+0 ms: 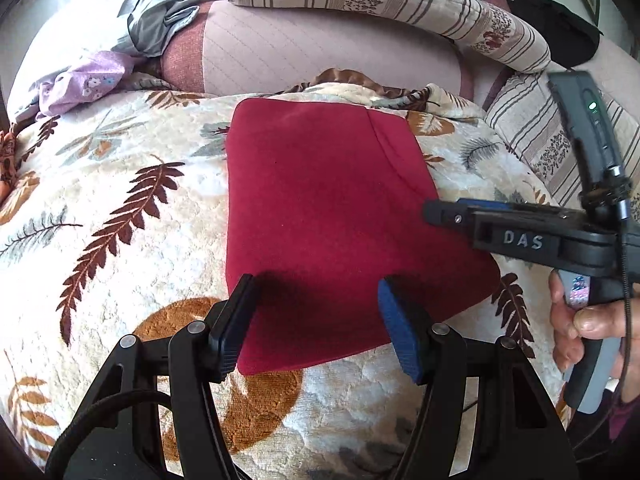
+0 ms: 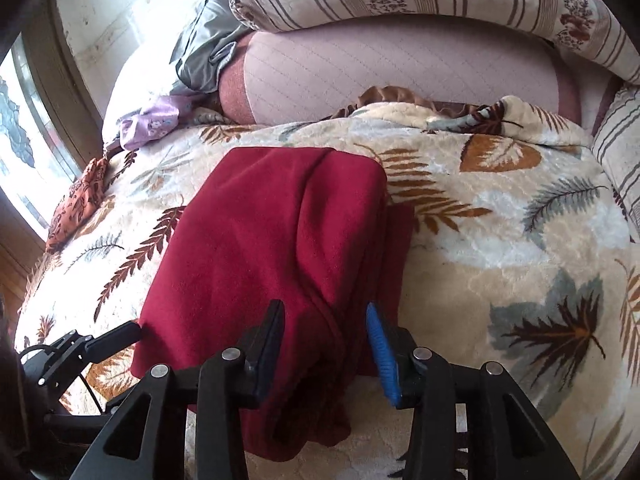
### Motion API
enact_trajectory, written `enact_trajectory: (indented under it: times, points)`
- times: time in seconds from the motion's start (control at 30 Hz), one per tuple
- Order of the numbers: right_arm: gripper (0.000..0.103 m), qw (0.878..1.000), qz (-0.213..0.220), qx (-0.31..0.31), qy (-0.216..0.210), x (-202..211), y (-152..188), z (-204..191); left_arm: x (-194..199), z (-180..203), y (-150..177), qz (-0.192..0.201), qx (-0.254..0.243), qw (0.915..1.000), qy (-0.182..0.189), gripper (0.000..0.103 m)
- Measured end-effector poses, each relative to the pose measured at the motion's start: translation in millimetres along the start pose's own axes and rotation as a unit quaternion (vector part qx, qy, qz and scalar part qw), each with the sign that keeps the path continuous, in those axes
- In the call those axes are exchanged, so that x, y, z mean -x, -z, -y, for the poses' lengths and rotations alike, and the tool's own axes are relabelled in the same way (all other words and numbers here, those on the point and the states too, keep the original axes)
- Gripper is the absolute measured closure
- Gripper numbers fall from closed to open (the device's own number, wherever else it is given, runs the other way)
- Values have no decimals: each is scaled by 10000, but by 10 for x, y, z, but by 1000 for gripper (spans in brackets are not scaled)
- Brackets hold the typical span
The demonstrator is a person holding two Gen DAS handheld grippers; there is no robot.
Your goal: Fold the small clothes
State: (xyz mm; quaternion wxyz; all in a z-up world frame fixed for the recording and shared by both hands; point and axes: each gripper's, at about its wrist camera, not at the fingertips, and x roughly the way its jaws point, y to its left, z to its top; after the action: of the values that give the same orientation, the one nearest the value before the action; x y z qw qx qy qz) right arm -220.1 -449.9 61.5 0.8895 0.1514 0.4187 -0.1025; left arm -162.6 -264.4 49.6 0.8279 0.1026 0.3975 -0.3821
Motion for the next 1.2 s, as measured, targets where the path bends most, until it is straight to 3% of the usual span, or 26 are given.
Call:
enact_trajectory:
  times: [0.1, 0.17, 0.27, 0.33, 0.37, 0.47, 0.57, 0.6, 0.77, 0.83, 0.87, 0.97, 1.03, 1.2]
  points:
    - [47, 9991, -294, -292, -35, -232, 45, 123, -13, -32, -4, -32, 20, 10000, -14, 40]
    - [33, 9984, -175, -536, -103, -216, 63, 224, -20, -86, -36, -57, 109, 9999, 84, 40]
    - [24, 9958, 25, -840, -365, -149, 72, 358, -21, -254, -135, -94, 489, 9978, 431, 40]
    - [20, 9934, 65, -1037, -484, -165, 58, 469, -69, -382, -208, -183, 763, 9946, 680, 35]
    - [20, 9923, 91, -1114, -531, -185, 43, 513, -112, -447, -239, -226, 875, 9928, 783, 31]
    - [19, 9871, 158, -1390, -779, -315, -8, 649, -298, -622, -313, -370, 1227, 9881, 849, 31]
    - [19, 9785, 17, -1660, -1224, -510, -49, 721, -499, -728, -372, -528, 1421, 9805, 1247, 29]
    - [19, 9758, 18, -1703, -1370, -558, -60, 724, -554, -744, -383, -569, 1464, 9785, 1334, 24]
    - [18, 9704, 66, -1500, -1890, -689, -163, 603, -809, -703, -445, -684, 1507, 9733, 1592, 23]
    - [25, 9783, 62, -1225, -1671, -723, -207, 474, -813, -620, -476, -633, 1295, 9792, 1428, 24]
    - [31, 9816, 64, -1103, -1559, -730, -224, 422, -807, -579, -488, -631, 1187, 9817, 1346, 30]
    - [53, 9832, 120, -1055, -1482, -643, -250, 369, -696, -562, -510, -581, 1149, 9822, 1365, 46]
    - [63, 9827, 161, -1071, -1504, -544, -249, 373, -557, -564, -513, -574, 1122, 9822, 1390, 48]
    - [67, 9748, 190, -1124, -1917, -223, -201, 236, -32, -614, -425, -499, 1100, 9836, 1341, 49]
